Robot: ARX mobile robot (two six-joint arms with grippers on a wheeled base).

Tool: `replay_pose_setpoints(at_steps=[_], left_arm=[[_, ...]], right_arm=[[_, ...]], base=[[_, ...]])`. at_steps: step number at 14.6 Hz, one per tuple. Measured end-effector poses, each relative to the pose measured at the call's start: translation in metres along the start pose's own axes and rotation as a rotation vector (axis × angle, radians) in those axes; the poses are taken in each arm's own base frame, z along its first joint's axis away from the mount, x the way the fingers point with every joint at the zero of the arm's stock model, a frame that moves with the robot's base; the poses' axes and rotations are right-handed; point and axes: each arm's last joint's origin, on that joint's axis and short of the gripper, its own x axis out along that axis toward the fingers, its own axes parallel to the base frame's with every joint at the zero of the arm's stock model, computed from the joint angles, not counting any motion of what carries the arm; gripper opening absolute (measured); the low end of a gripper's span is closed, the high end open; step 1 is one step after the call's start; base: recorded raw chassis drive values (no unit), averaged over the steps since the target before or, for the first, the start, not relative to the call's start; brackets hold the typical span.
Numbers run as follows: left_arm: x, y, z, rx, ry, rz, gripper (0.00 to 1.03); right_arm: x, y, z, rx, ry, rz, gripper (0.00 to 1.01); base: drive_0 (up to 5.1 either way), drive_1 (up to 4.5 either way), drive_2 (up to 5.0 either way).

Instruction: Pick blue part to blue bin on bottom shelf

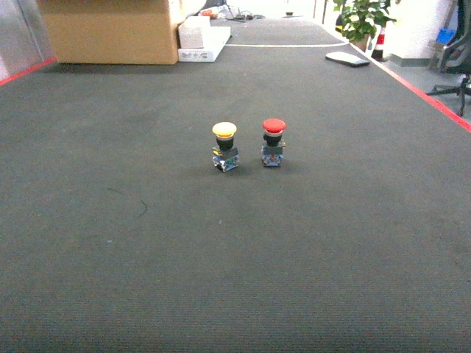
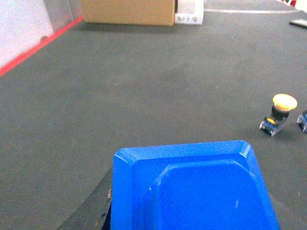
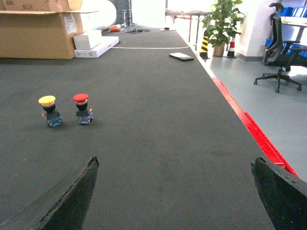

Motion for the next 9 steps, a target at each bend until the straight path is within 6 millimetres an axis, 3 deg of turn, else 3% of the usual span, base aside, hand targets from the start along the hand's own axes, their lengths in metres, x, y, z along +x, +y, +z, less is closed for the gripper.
replay_pose_setpoints(at_steps=[2, 4, 6, 9], left_arm=[[-0.038, 0.003, 0.015, -0.024, -0.07, 0.008, 0.45], [-0.067, 0.002, 0.016, -0.032, -0.085, -0.008, 0.45], [-0.082, 0.003, 0.015, -0.042, -0.101, -0.012, 0.45], [-0.089, 0.007, 0.014, -0.053, -0.115, 0.009, 0.45]], right_arm=[[0.0, 0.0, 0.0, 0.0, 0.0, 0.0, 0.98], [0.0, 0.0, 0.0, 0.0, 0.0, 0.0, 0.98], [0.0, 0.0, 0.0, 0.0, 0.0, 0.0, 0.98], [0.0, 0.0, 0.0, 0.0, 0.0, 0.0, 0.98]], base=[[0.0, 0.0, 0.0], [0.0, 0.0, 0.0], [0.0, 0.0, 0.0], [0.0, 0.0, 0.0]])
